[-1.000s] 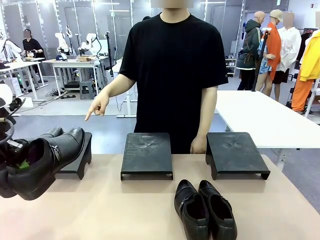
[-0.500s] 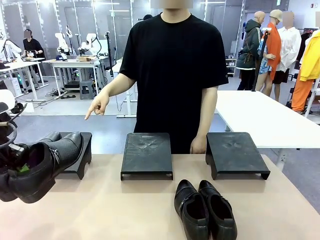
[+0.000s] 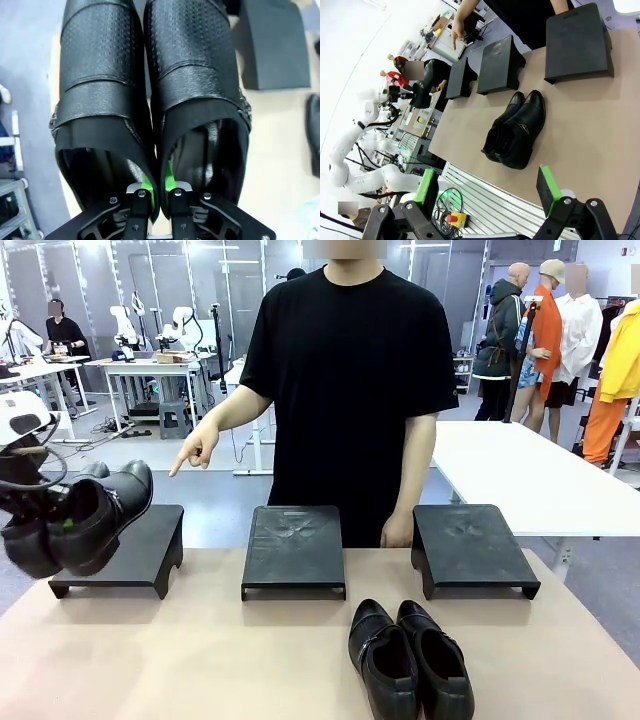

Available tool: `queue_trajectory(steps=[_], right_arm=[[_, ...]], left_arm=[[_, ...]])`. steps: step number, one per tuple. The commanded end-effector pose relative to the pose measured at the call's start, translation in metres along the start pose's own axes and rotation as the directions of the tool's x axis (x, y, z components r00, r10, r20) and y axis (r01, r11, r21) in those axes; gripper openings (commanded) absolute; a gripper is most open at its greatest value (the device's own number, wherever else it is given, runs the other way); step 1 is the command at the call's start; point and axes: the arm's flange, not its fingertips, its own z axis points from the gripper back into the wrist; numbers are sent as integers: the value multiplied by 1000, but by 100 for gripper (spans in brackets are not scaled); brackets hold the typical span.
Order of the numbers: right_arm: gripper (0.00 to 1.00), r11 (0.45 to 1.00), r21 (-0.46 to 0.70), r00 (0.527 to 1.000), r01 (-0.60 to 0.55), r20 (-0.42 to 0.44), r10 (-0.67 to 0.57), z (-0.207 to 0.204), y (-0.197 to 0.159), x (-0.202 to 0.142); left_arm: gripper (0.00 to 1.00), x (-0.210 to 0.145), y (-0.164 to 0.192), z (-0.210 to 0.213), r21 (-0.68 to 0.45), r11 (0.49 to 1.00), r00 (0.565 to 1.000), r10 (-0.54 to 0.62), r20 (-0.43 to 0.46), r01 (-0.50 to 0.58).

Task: Place the shoes on the stand as instructed by the person.
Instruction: Pick up one pair of Shoes and place it on the Shoes Stand indicated by the person.

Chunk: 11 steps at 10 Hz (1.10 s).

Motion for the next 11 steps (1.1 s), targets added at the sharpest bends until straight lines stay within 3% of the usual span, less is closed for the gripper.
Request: queue_trajectory(steps=[1, 2, 5, 11], right_arm=[[100, 1000, 9, 1000, -20, 9, 19, 1, 1, 1], [100, 1000, 9, 1000, -20, 9, 19, 1, 1, 1], [100, 1000, 9, 1000, -20, 9, 19, 1, 1, 1], [100, 1000, 9, 1000, -20, 9, 19, 1, 1, 1]], left_arm=[[9, 49, 17, -24, 19, 1000, 998, -11, 70, 10], [9, 62, 24, -37, -22, 1000, 995, 14, 94, -12], [9, 95, 42, -79, 4, 1000, 992, 8, 124, -9], [9, 88, 39, -99, 28, 1000, 998, 12, 59, -14]])
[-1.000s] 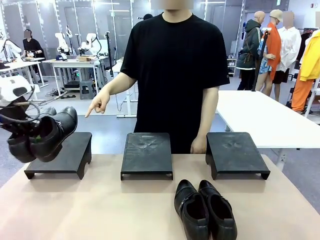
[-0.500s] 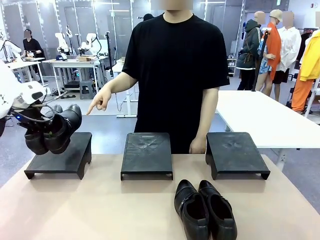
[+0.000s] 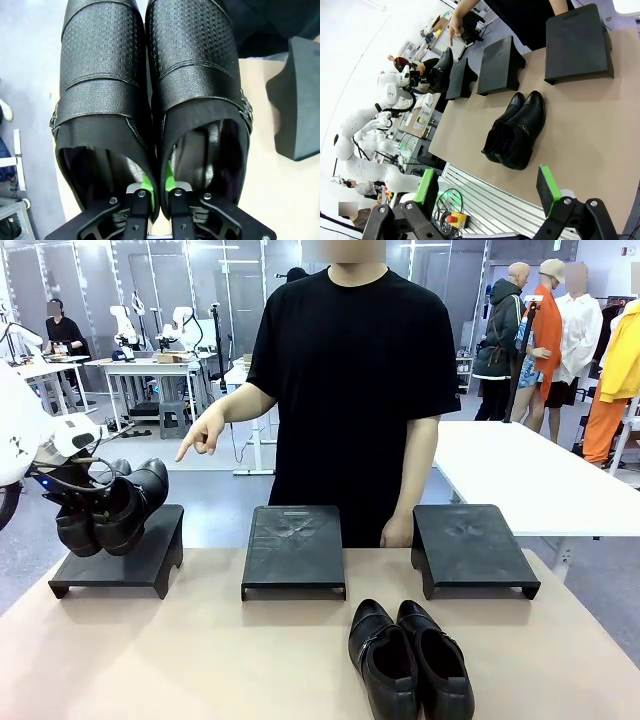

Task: Place the shoes on the stand as instructed by the person.
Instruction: Pick up one pair of Shoes and place it on the Shoes Stand indicated by the person.

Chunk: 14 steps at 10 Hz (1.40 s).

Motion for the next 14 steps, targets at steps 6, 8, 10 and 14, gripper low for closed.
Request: queue_trajectory(steps=[6, 8, 10, 14], right_arm=[[100, 1000, 9, 1000, -20, 5, 20, 0, 0, 0], [100, 1000, 9, 1000, -20, 5, 20, 0, 0, 0], [100, 1000, 9, 1000, -20, 5, 20, 0, 0, 0], [100, 1000, 9, 1000, -20, 5, 20, 0, 0, 0]], left_arm=[[9, 8, 3, -30, 7, 999, 996, -32, 82, 31], [9, 15, 8, -45, 15, 999, 994, -32, 102, 30], [9, 18, 11, -55, 4, 1000, 994, -26, 107, 26], [9, 21, 17, -69, 10, 1000, 997, 1, 73, -2]])
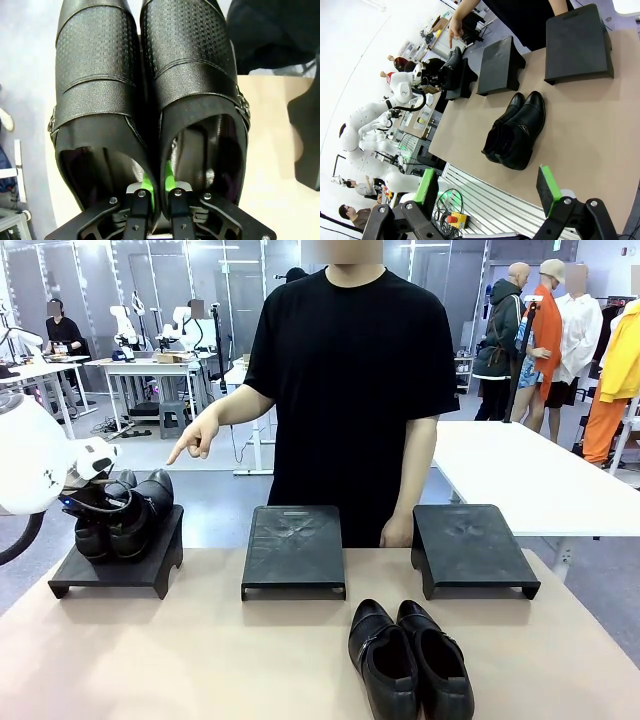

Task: Place the shoes on the stand as instructed by the person.
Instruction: Pick up one pair of Shoes and place it on the Shoes Stand indicated by the person.

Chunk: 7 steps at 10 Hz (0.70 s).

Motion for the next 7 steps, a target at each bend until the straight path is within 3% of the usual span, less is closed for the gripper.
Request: queue_trajectory(steps=[1, 4, 5, 6, 7], right_arm=[[100, 1000, 8, 1000, -20, 4, 20, 0, 0, 0], [100, 1000, 8, 1000, -20, 4, 20, 0, 0, 0], [100, 1000, 8, 1000, -20, 4, 20, 0, 0, 0], [100, 1000, 8, 1000, -20, 4, 20, 0, 0, 0], [100, 1000, 8, 1000, -20, 4, 20, 0, 0, 0]], left_arm=[[28, 11, 9, -2, -14, 1000, 1000, 15, 13, -15], [83, 12, 6, 6, -17, 1000, 1000, 21, 8, -21], [60, 9, 6, 12, -26, 999, 1000, 20, -6, -20], [100, 6, 6, 18, -28, 999, 1000, 16, -15, -16], [97, 2, 5, 26, -45, 999, 1000, 18, -26, -19]])
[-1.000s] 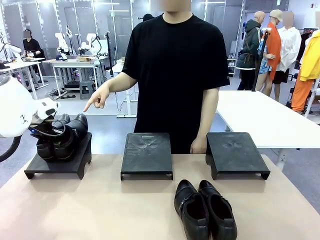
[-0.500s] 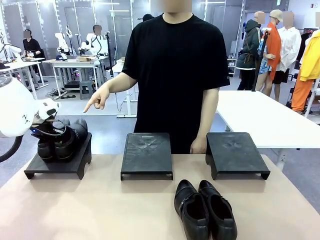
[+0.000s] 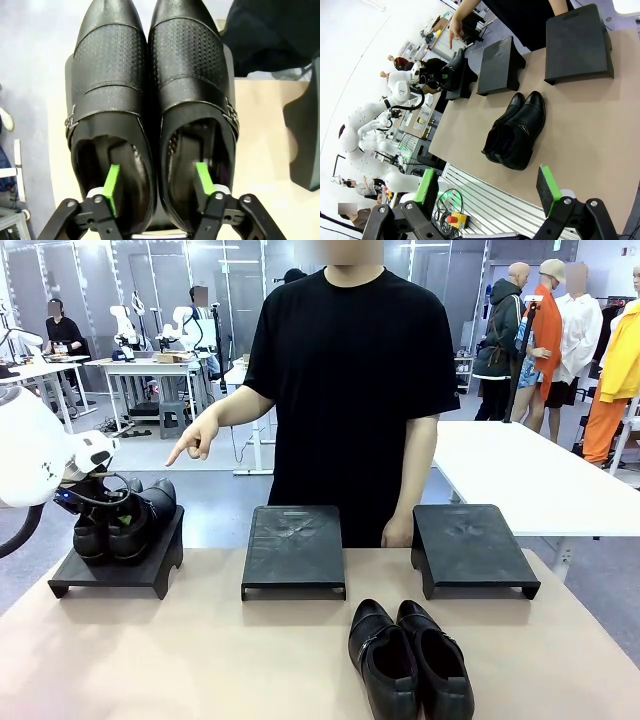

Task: Place the shoes on the stand as instructed by the person.
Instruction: Pick up one pair of Shoes and place it on the Shoes Stand indicated by the person, then pick up another pair of Shoes and place it on the Shoes Stand indicated by the person.

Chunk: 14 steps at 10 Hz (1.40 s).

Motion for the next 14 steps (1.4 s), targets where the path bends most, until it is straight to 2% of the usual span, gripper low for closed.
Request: queue_trajectory(steps=[1, 3, 4, 14], right_arm=[[100, 1000, 8, 1000, -20, 4, 20, 0, 0, 0], [100, 1000, 8, 1000, -20, 4, 20, 0, 0, 0], [100, 1000, 8, 1000, -20, 4, 20, 0, 0, 0], [100, 1000, 8, 1000, -20, 4, 20, 0, 0, 0]], left_arm=[[100, -10, 3, 19, -50, 999, 999, 8, -35, -10], [100, -21, 4, 34, -72, 997, 999, -6, -47, 2], [100, -6, -3, 15, -22, 1000, 1000, 18, -22, -18], [100, -6, -3, 15, -22, 1000, 1000, 18, -22, -18]])
